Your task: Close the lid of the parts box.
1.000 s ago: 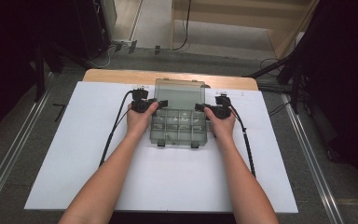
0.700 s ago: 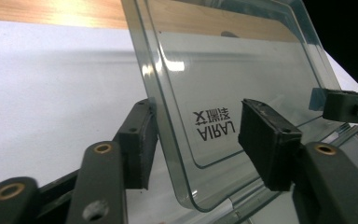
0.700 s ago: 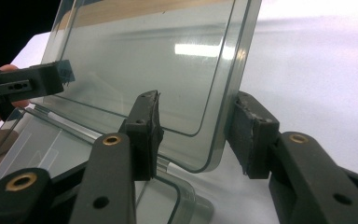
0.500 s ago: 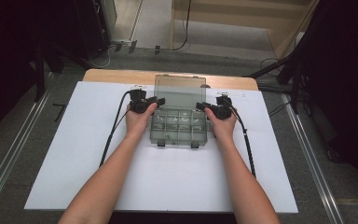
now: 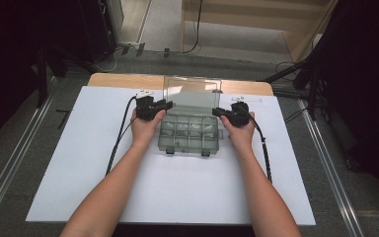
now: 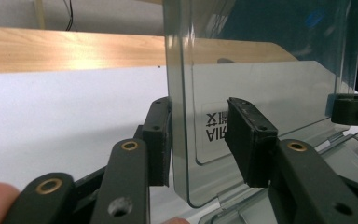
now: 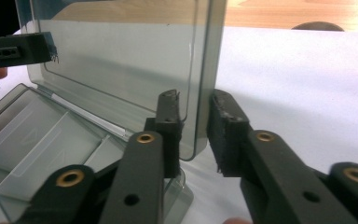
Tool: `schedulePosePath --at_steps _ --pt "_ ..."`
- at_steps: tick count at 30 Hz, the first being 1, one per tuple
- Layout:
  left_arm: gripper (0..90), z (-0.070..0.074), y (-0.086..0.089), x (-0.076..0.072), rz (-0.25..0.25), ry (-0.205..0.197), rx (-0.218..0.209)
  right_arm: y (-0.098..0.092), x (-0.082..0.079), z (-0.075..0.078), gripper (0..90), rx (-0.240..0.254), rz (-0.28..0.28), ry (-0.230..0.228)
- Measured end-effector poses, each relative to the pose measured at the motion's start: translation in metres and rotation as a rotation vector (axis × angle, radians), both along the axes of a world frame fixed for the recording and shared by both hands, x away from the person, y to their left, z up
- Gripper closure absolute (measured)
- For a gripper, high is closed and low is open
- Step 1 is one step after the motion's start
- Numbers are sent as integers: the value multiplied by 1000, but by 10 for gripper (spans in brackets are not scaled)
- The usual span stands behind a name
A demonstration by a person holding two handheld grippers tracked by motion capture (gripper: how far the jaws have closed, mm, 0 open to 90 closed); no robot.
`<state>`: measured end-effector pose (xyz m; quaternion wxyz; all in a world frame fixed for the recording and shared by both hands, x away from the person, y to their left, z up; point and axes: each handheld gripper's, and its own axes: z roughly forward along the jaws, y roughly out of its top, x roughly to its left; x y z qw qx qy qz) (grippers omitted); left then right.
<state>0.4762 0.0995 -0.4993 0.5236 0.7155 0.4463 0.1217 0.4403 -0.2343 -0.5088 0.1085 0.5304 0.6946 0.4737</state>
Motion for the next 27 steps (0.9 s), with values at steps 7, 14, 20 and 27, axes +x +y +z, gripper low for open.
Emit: schedulePosePath --at_steps 7,14,20,27 --pt "658 5 4 0 19 -5 -8 -2 -4 2 850 -39 -8 -14" --pt "741 25 11 7 46 -20 -27 2 -8 1 850 -75 -17 -57" --pt "825 33 12 11 43 -24 -14 3 -10 0 850 -89 -18 -87" --pt "811 31 11 12 35 -10 -26 3 -10 0 848 -98 -12 -99"
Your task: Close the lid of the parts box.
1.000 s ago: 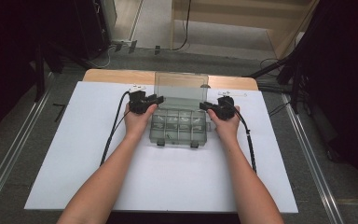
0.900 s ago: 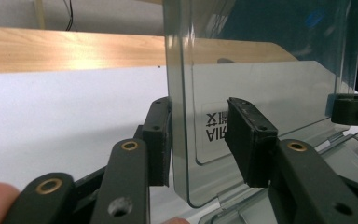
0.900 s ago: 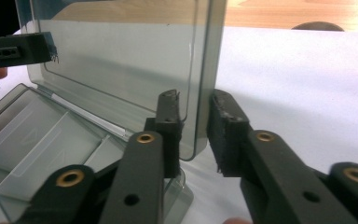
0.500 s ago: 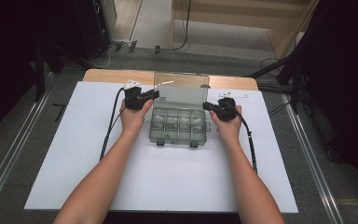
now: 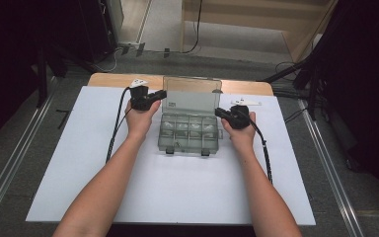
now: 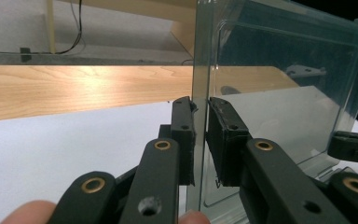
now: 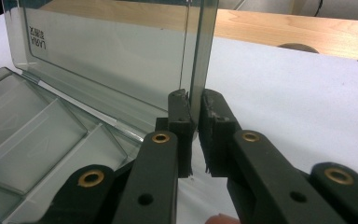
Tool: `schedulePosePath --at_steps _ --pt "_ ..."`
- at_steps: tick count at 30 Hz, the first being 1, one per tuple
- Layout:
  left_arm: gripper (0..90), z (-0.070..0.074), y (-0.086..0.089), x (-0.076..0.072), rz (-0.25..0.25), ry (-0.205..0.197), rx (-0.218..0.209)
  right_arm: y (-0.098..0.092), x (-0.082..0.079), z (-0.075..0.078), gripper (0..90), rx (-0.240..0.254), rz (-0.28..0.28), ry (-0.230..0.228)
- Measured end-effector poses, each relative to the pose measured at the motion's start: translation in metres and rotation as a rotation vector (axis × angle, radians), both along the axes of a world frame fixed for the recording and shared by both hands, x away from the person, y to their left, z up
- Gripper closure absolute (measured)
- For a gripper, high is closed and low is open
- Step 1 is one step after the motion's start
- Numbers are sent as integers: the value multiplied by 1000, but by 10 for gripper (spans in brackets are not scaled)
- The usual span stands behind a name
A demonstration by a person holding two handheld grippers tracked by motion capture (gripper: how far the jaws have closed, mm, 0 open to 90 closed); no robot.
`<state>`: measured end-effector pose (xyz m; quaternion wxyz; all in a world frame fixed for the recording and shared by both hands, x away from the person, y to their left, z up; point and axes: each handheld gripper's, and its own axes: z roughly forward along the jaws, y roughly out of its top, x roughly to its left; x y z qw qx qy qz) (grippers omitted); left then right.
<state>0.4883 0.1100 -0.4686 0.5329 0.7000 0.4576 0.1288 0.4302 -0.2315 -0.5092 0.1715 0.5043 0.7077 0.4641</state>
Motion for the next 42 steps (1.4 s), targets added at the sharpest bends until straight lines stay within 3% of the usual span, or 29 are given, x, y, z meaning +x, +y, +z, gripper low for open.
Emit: schedulePosePath --at_steps 4,7,11,15,23,26,27,31,33,36,40,42 --pt "842 2 1 -4 -17 -32 29 0 1 1 838 4 -12 15" --pt "845 2 2 -7 -13 -49 31 1 2 5 771 11 -30 26" --pt "848 1 2 -11 -17 -69 26 -4 7 17 743 58 -44 28" --pt "849 1 3 -14 -18 -80 34 -3 11 31 725 56 -51 17" --pt "851 1 3 -16 -25 -98 39 -1 15 49 765 85 -47 -6" --pt "851 1 4 -16 -31 -104 42 0 15 50 790 74 -55 0" --pt "850 0 4 -16 -35 -101 36 0 15 50 836 67 -56 -2" --pt "829 0 7 -14 -41 -87 17 1 12 49 855 32 -54 -17" --pt "734 2 9 -14 -36 -99 7 1 11 49 856 22 -56 -25" --pt "673 11 17 -14 -31 -93 -10 2 8 49 856 10 -61 -42" --pt "659 19 31 -12 -32 -67 -64 1 7 48 856 14 -59 -53" --pt "717 21 35 -10 -39 -42 -87 2 6 47 857 6 -57 -62"
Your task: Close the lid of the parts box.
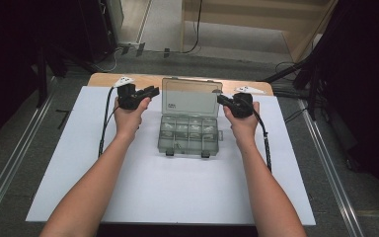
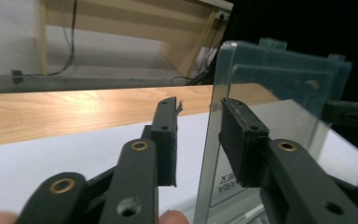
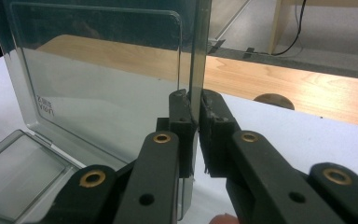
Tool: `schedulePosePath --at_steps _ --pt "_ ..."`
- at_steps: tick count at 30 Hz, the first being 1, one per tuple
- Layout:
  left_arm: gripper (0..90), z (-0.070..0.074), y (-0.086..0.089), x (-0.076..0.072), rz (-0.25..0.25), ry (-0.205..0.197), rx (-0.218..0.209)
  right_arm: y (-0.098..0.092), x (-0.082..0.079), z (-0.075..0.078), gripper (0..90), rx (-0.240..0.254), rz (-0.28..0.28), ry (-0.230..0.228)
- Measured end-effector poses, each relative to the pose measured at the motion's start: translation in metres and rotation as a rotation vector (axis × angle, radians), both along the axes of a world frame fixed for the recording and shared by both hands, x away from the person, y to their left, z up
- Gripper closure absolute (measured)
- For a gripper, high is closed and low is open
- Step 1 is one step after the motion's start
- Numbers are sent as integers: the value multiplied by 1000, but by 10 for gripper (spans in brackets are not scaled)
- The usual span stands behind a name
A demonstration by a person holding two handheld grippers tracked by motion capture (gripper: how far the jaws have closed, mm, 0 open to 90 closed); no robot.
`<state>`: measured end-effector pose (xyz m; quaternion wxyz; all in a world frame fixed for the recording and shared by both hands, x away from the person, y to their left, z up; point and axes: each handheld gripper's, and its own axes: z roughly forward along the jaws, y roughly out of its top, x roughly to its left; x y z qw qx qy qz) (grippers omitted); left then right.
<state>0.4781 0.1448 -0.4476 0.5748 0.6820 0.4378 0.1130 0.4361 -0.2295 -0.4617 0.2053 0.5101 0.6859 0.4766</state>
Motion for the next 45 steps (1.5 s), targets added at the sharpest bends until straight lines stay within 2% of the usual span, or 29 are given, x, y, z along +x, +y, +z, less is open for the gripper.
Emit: schedulePosePath --at_steps 3,5,10,14,18,20,25,35,40,45 --pt "896 -2 0 7 -5 44 -13 0 -1 -1 856 -2 -3 -11" --pt "900 -4 -3 12 -10 76 -14 0 -1 -2 856 -2 -1 -16" --pt "900 -4 -13 22 -13 105 -4 0 -4 -4 855 -10 8 -48" --pt "900 -3 -18 29 -51 133 -10 -1 -7 -5 854 -13 14 -63" --pt "900 -2 -19 31 -56 139 -21 -1 -10 -5 849 -25 13 -77" --pt "900 -2 -20 31 -53 134 -12 -2 -12 -6 849 -25 23 -88" --pt "900 -2 -20 32 -62 140 -33 -3 -13 -6 851 -22 44 -106" --pt "900 0 -22 29 -86 134 -18 -4 -12 -6 839 -15 37 -91" --pt "900 2 -21 25 -101 119 -14 -6 -14 -7 724 -3 27 -65" --pt "900 3 -20 22 -106 100 0 -10 -20 -8 546 29 21 -53"
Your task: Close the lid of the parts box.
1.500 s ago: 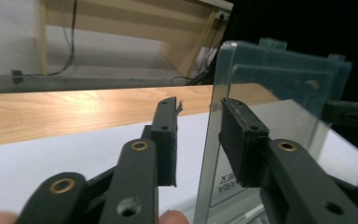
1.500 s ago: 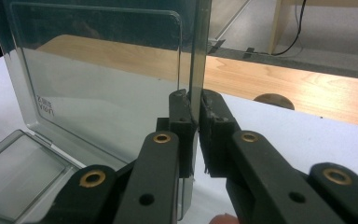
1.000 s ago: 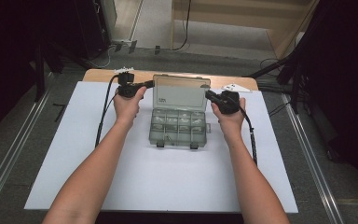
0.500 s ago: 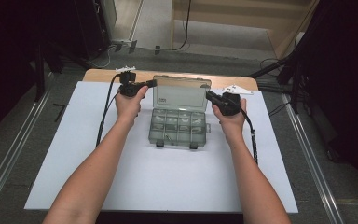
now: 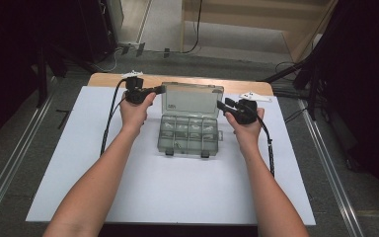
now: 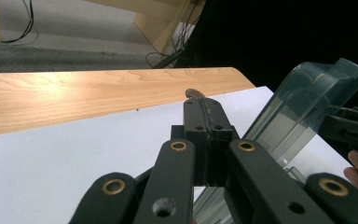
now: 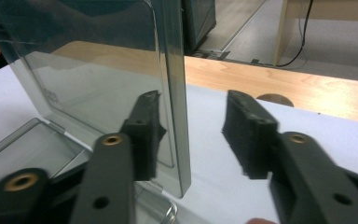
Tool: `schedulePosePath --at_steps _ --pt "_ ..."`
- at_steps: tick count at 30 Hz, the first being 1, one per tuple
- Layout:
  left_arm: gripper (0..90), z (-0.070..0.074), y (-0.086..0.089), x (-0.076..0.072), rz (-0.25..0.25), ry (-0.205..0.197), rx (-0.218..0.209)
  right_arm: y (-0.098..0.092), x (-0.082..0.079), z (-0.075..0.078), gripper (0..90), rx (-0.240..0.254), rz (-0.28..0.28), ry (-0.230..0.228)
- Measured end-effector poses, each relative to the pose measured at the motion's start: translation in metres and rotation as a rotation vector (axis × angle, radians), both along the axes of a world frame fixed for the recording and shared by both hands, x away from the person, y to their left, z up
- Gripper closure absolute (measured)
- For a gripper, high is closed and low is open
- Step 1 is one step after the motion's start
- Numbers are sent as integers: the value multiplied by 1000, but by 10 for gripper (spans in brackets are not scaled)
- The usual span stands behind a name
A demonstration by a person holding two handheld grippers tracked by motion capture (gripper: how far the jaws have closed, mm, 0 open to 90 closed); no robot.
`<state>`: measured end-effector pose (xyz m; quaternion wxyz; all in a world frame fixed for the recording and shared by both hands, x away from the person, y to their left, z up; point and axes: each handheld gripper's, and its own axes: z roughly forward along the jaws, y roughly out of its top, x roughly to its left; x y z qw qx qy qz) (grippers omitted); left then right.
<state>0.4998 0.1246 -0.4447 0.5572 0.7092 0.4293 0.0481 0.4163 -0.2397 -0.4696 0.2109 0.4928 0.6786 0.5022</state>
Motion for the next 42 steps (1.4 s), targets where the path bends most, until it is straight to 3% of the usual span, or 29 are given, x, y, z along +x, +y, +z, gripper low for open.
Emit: schedulePosePath --at_steps 10,17,23,31,38,42 --pt "900 1 -2 -8 -33 -18 0 -6 -22 -4 503 -22 34 -10" --pt "900 6 -4 -16 -50 -43 1 -14 -27 -9 630 -4 6 12" --pt "900 7 -6 -25 -64 -69 7 -15 -28 -1 761 -2 -49 17" --pt "900 7 -4 -34 -87 -79 13 -9 -30 11 810 11 -47 3" --pt "900 9 0 -45 -94 -109 12 -3 -34 19 848 57 -60 6" --pt "900 8 1 -54 -92 -125 11 2 -38 23 859 53 -51 -1"
